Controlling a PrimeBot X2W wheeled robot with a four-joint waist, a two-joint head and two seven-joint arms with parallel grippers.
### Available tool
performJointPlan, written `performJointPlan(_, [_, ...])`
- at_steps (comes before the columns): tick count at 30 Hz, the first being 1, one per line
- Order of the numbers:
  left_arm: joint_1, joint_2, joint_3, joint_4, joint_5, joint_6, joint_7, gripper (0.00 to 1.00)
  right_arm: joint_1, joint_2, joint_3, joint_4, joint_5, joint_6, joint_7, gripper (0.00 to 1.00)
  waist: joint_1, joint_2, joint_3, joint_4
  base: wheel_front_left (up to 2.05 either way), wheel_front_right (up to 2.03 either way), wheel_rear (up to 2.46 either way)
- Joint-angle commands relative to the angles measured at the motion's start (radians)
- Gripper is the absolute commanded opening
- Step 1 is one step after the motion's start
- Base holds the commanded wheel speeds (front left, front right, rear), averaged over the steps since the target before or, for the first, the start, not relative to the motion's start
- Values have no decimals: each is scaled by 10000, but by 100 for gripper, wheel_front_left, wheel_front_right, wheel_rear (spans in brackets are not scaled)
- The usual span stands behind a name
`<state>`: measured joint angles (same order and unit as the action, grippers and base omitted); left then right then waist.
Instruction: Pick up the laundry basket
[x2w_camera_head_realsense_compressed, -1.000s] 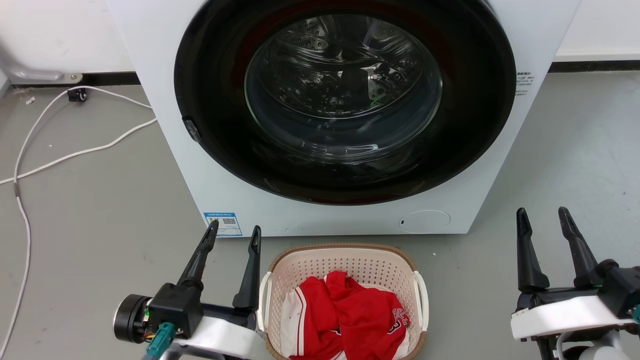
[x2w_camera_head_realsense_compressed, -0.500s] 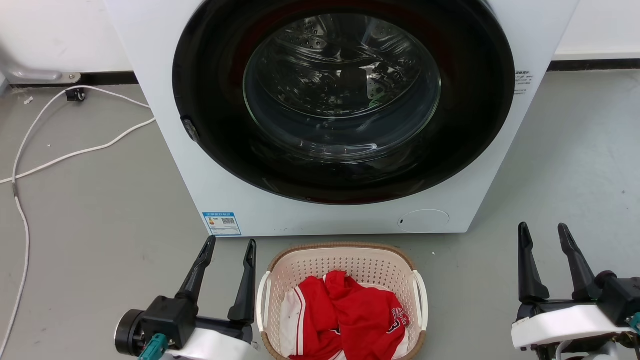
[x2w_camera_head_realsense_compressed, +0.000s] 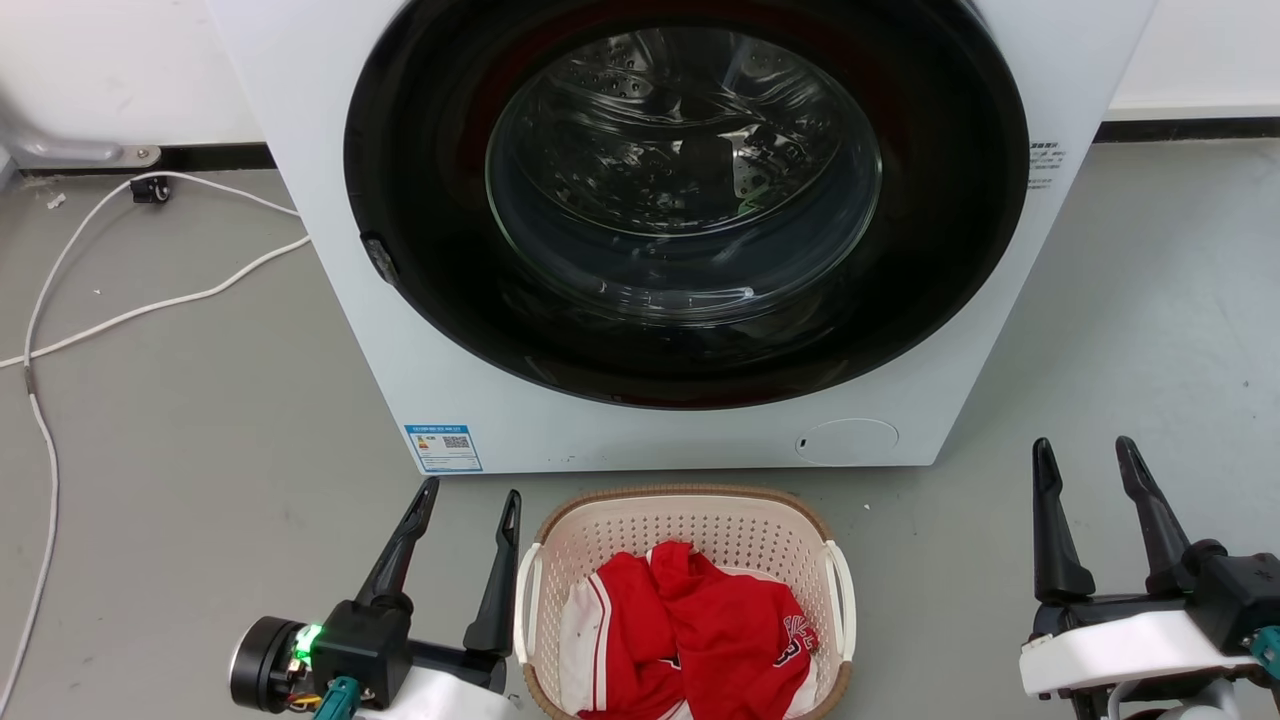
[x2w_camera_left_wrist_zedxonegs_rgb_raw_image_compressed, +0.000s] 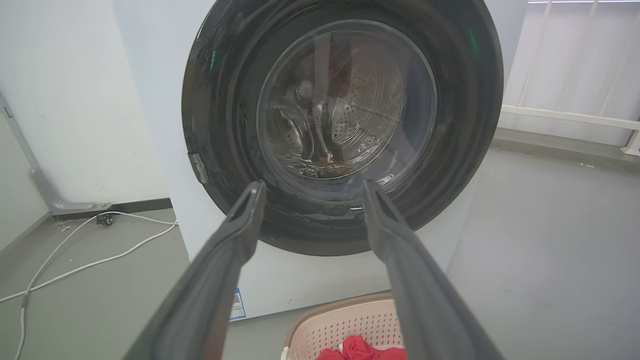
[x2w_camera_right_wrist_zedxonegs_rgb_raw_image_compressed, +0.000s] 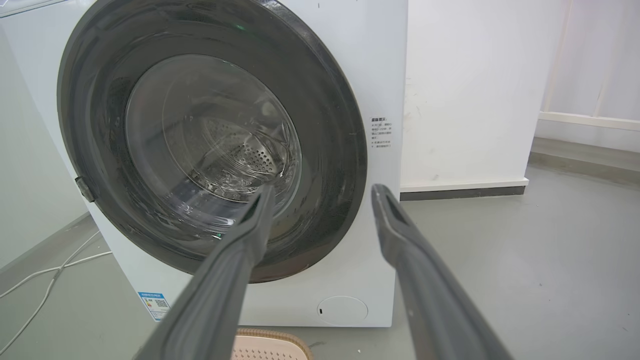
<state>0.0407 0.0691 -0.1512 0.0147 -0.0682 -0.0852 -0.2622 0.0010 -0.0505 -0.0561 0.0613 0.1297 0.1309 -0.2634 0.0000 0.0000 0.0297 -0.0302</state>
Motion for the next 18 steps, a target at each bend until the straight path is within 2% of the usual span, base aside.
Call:
performJointPlan(1, [90, -21, 34, -22, 24, -21, -37, 100, 21, 6, 8, -40, -40, -3, -21, 100, 0, 0, -2, 3, 0, 0, 0])
performJointPlan(18, [44, -148, 212, -10, 204, -92, -35, 100, -47, 6, 32, 79, 144, -3, -21, 100, 0, 0, 167, -2, 0, 0, 0])
